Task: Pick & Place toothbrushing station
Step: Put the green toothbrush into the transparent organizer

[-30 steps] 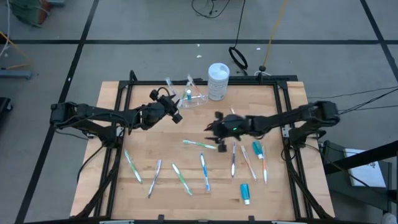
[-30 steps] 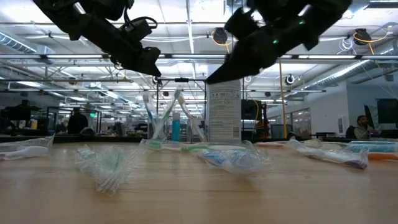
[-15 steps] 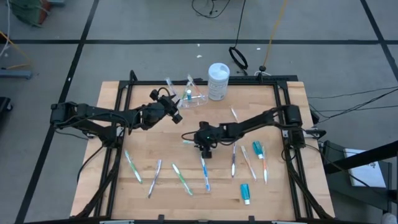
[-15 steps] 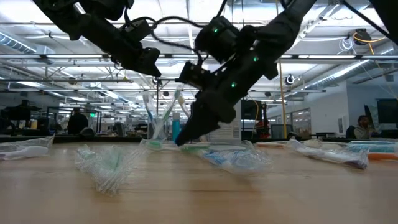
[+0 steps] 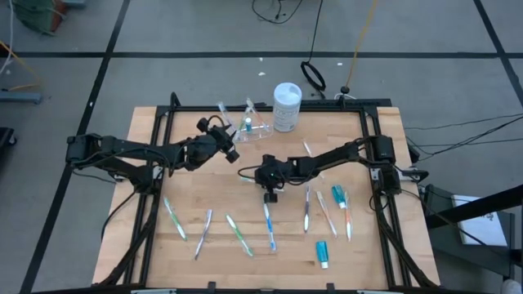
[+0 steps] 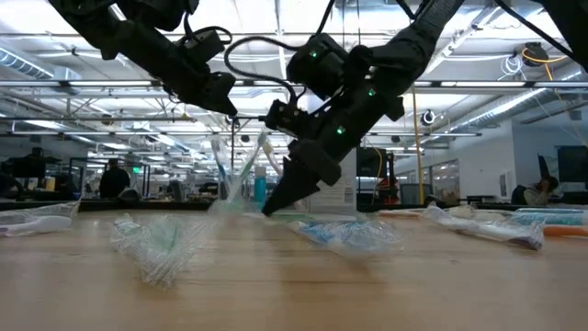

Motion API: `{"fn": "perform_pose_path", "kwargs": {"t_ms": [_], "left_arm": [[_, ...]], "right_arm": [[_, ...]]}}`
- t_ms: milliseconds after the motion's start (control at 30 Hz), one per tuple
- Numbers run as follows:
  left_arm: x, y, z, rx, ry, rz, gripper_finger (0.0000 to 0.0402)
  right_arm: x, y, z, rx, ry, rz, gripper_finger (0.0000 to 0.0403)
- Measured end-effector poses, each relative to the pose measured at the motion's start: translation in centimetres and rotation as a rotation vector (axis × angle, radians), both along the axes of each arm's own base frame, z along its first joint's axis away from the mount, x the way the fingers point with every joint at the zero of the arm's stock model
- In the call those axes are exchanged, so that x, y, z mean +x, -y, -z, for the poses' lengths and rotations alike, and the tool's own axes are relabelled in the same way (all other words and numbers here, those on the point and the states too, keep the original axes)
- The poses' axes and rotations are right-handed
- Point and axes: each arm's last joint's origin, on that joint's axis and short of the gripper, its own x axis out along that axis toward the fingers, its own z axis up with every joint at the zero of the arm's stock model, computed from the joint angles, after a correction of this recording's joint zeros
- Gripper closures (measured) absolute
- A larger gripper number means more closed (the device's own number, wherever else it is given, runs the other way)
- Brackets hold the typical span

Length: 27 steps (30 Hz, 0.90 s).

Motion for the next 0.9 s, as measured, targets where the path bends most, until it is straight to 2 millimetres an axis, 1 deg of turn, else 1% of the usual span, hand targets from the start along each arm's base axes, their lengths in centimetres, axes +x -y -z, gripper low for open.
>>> {"fn": "perform_pose_path", "kwargs": {"t_ms": [67,133,233,300,367,433,500,567,667,733,800,900], "left_arm": [[0.0,0.0,0.1,-0.001,-0.006,0.001,0.0268],[0.0,0.0,0.1,-0.002,-0.012,0.001,0.0268],[0.0,0.1,0.1,-0.007,-0.006,0.003,0.0268],[0.0,0.4,0.1,-0.009,-0.005,0.01,0.0268],[0.1,0.6,0.1,-0.007,-0.006,0.02,0.0268],[0.1,0.9,0.1,-0.005,-0.009,0.032,0.0268],[0.2,1.0,0.1,-0.004,-0.008,0.039,0.0268],[0.2,1.1,0.1,-0.004,-0.009,0.043,0.0268],[0.2,1.2,0.1,-0.003,-0.008,0.045,0.0268],[0.2,1.2,0.0,-0.003,-0.002,0.047,0.0268],[0.2,1.2,0.0,-0.004,0.0,0.051,0.0268],[0.3,1.1,-0.1,-0.004,0.011,0.052,0.0268]], "right_arm": [[-0.4,0.3,-0.7,0.001,-0.008,0.009,0.0393],[-0.3,0.7,-1.9,-0.005,0.036,0.022,0.0393],[-1.4,1.3,-3.8,-0.038,0.047,0.071,0.0401],[-1.8,1.7,-5.4,-0.073,0.101,0.118,0.04],[-2.8,2.1,-6.9,-0.115,0.134,0.177,0.0402],[-3.4,2.5,-8.4,-0.153,0.232,0.24,0.0402],[-4.6,2.8,-9.2,-0.175,0.32,0.292,0.0402],[-5.2,3.3,-10.1,-0.165,0.5,0.336,0.0402],[-6.4,4.0,-10.9,-0.123,0.799,0.392,0.0402],[-7.2,4.4,-10.7,-0.123,0.941,0.411,0.0402],[-7.2,4.9,-10.3,-0.127,1.035,0.424,0.0402],[-6.7,5.9,-9.5,-0.146,1.073,0.445,0.0402]]}}
